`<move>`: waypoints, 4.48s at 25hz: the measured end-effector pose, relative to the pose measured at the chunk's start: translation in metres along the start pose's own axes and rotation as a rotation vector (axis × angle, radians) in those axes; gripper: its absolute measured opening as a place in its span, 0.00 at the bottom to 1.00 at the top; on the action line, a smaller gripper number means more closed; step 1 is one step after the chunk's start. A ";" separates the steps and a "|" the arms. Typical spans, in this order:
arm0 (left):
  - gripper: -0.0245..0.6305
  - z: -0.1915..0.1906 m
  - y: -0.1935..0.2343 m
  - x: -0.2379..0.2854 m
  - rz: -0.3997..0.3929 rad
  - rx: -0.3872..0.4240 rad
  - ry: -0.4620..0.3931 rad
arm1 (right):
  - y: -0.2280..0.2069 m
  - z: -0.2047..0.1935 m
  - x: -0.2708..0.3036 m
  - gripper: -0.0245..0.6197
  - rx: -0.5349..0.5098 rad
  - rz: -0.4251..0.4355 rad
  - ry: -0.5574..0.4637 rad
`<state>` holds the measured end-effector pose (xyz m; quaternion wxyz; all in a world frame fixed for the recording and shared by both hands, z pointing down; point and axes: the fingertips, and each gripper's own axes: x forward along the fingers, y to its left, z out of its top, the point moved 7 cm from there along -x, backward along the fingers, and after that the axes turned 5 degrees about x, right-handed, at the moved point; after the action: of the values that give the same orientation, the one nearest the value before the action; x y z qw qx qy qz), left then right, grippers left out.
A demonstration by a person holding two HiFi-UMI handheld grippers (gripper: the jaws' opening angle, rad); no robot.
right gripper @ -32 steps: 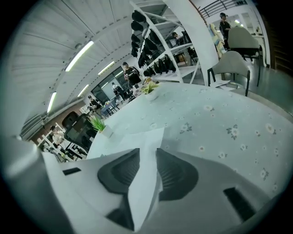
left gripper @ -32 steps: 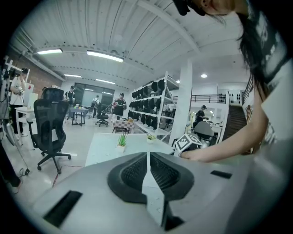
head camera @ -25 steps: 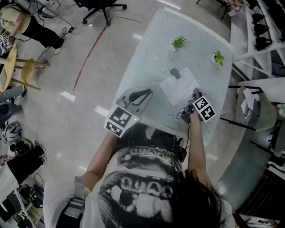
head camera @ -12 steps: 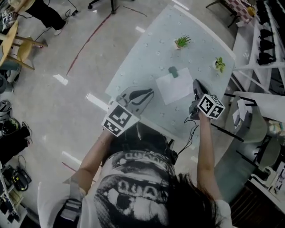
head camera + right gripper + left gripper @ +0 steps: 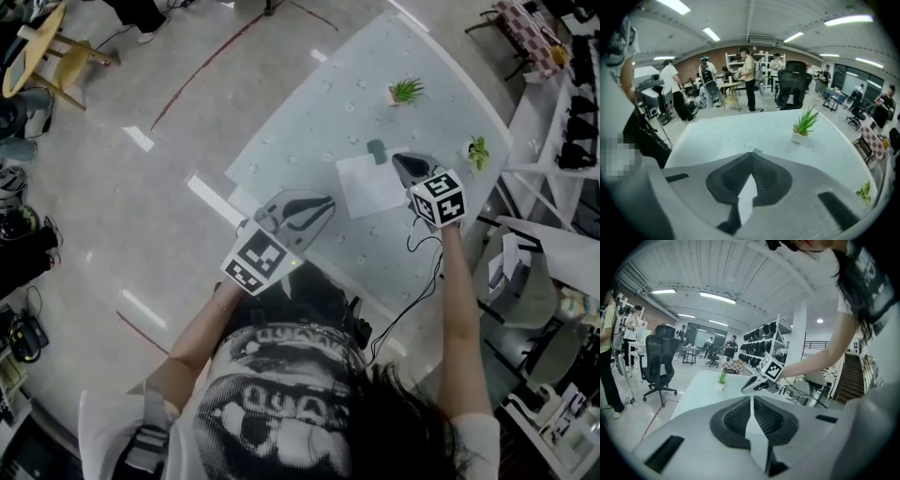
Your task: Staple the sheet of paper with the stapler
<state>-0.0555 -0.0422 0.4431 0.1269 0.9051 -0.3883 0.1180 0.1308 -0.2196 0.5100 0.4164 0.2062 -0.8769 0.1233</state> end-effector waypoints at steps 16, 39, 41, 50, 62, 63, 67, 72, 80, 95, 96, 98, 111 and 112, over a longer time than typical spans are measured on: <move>0.07 -0.007 0.007 -0.005 0.045 -0.003 0.001 | 0.003 0.000 0.056 0.05 -0.275 0.164 0.422; 0.07 -0.022 0.028 0.040 0.036 -0.073 -0.054 | 0.004 0.009 0.069 0.05 -0.284 0.188 0.592; 0.07 -0.019 0.031 0.044 0.033 -0.071 -0.062 | 0.004 0.010 0.071 0.05 -0.295 0.194 0.623; 0.07 -0.013 0.039 0.043 0.046 -0.047 -0.062 | 0.004 0.006 0.077 0.05 -0.298 0.169 0.661; 0.07 0.002 0.035 0.023 -0.004 0.020 -0.010 | -0.002 0.001 0.067 0.05 -0.167 0.173 0.526; 0.07 0.004 0.034 0.022 -0.013 0.032 -0.006 | -0.001 0.002 0.066 0.05 -0.146 0.167 0.497; 0.07 0.012 0.027 0.017 -0.036 0.056 0.001 | -0.001 0.004 0.053 0.04 -0.060 0.096 0.382; 0.07 0.016 0.023 0.007 -0.069 0.069 0.013 | 0.021 0.003 0.035 0.04 0.019 0.006 0.238; 0.07 0.011 0.027 -0.006 -0.160 0.088 0.038 | 0.080 -0.006 -0.003 0.04 0.287 -0.153 -0.055; 0.07 -0.009 -0.016 0.004 -0.391 0.194 0.104 | 0.176 -0.054 -0.069 0.04 0.564 -0.364 -0.269; 0.07 -0.008 -0.021 0.004 -0.396 0.197 0.100 | 0.182 -0.056 -0.075 0.04 0.568 -0.371 -0.286; 0.07 -0.005 -0.032 0.001 -0.402 0.198 0.090 | 0.198 -0.061 -0.086 0.03 0.571 -0.383 -0.312; 0.07 -0.022 -0.151 -0.052 -0.438 0.258 0.088 | 0.303 -0.111 -0.155 0.03 0.563 -0.431 -0.455; 0.07 -0.025 -0.159 -0.058 -0.433 0.257 0.089 | 0.312 -0.114 -0.158 0.03 0.556 -0.426 -0.466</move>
<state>0.0192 0.1114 0.4266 0.0501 0.9698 -0.1613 0.1762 0.1535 0.1411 0.4435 0.1516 0.5098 -0.8188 0.2163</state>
